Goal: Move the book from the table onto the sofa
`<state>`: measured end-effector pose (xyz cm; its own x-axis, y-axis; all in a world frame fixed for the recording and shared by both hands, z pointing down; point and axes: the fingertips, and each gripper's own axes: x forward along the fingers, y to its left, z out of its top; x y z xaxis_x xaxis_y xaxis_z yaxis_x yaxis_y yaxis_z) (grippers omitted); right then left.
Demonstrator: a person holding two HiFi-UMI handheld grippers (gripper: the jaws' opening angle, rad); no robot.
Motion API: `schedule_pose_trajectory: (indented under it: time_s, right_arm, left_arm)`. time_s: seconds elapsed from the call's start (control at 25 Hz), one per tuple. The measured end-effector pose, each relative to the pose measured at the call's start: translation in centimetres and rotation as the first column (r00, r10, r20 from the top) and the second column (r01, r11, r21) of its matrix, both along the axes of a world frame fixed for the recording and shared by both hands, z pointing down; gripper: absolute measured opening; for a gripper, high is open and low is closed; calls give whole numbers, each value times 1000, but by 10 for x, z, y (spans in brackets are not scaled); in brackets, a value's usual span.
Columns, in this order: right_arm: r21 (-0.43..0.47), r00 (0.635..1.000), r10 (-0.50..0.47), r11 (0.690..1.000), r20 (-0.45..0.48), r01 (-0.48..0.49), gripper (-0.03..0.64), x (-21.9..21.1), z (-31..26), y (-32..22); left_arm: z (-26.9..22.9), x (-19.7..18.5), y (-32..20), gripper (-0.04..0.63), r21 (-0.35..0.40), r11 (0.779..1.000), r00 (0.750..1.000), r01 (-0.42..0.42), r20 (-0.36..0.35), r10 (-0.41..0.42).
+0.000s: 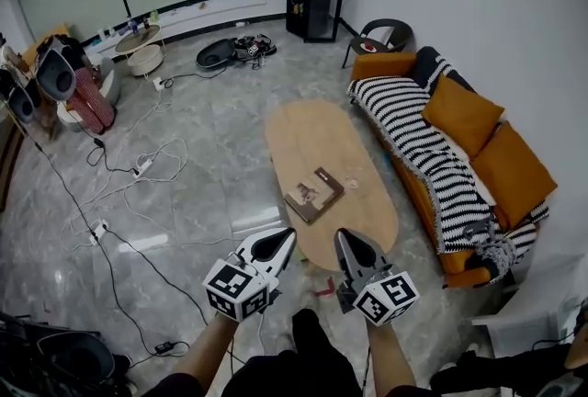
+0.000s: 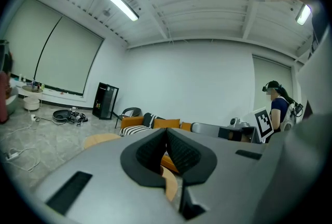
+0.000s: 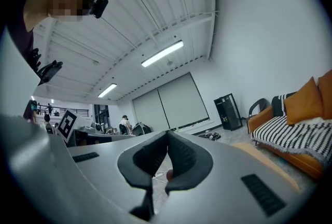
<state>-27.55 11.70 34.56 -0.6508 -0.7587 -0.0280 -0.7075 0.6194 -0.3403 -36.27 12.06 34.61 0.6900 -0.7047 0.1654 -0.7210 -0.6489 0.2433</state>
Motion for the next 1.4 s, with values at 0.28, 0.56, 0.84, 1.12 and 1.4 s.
schedule_pose_trajectory:
  time_s: [0.28,0.56,0.84,1.12,1.4]
  right_arm:
    - [-35,1000,-17,999,4,17,23,19,13,-70]
    - [-60,999,-30,998,28,31,23,46,16,-133]
    - [-59,998,-34,998,46,37,23,72,20,-172]
    - [-65,998,-31,997,59,35,23,80,24,-199]
    - [-93,998,-9,996,56,14,23,76,37,-225]
  left_arm:
    - [9,21,-70,15,-27,1000,1000,15,-1,-15]
    - [13,48,-129,15,-43,999,999,30,25,-29]
    - [14,71,-165,15,-45,998,998,34,48,-32]
    - [16,75,-194,15,-49,998,998,38,58,-35]
    - [30,68,-225,15,-77,997,998,24,54,-19]
